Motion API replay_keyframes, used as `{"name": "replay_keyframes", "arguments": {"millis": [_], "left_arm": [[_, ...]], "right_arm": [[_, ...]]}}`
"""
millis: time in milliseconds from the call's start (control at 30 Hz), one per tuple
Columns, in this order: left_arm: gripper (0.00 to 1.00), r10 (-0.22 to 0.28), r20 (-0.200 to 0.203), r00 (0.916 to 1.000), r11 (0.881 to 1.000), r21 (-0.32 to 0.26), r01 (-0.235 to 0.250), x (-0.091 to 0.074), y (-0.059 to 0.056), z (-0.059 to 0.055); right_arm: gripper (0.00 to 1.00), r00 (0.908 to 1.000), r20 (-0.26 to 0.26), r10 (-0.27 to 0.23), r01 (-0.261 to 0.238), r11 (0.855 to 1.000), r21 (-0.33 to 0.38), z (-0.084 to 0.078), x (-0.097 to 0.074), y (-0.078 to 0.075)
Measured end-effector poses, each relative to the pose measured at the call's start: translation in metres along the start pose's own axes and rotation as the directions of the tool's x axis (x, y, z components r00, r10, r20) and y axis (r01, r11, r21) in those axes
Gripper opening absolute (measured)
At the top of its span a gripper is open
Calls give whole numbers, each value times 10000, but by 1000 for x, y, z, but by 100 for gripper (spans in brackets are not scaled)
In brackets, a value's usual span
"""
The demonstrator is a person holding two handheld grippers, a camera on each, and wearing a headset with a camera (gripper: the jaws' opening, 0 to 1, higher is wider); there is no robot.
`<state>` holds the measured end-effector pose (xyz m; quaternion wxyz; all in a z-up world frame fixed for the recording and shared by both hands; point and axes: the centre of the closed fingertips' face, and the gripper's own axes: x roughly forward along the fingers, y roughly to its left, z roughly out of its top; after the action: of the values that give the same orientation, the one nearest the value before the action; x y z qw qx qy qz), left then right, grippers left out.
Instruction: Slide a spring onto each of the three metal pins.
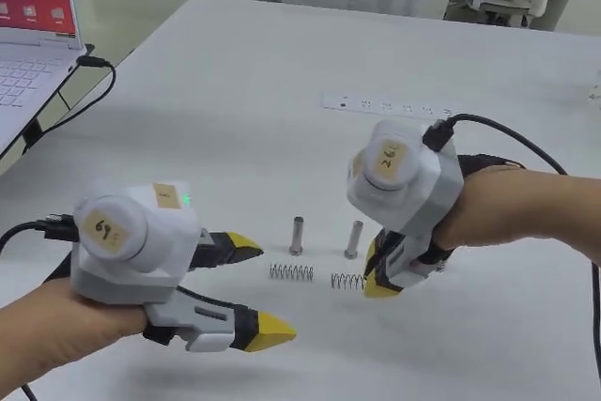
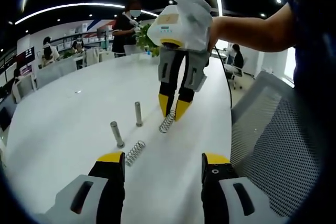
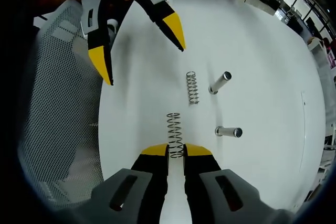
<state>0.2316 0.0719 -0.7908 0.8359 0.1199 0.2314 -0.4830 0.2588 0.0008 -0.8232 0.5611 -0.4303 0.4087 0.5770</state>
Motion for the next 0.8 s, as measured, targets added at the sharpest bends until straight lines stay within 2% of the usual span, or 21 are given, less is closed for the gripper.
{"name": "replay_keyframes", "arguments": {"millis": [333, 800], "left_arm": [[49, -218, 113, 9997, 9997, 67, 217, 2, -3, 6], [42, -696, -11, 9976, 9968, 402, 695, 10, -15, 8]], "right_arm": [[8, 9999, 56, 124, -123, 9996, -247, 9, -5, 7], [8, 9996, -39, 295, -297, 9971, -701, 21, -6, 19]]}}
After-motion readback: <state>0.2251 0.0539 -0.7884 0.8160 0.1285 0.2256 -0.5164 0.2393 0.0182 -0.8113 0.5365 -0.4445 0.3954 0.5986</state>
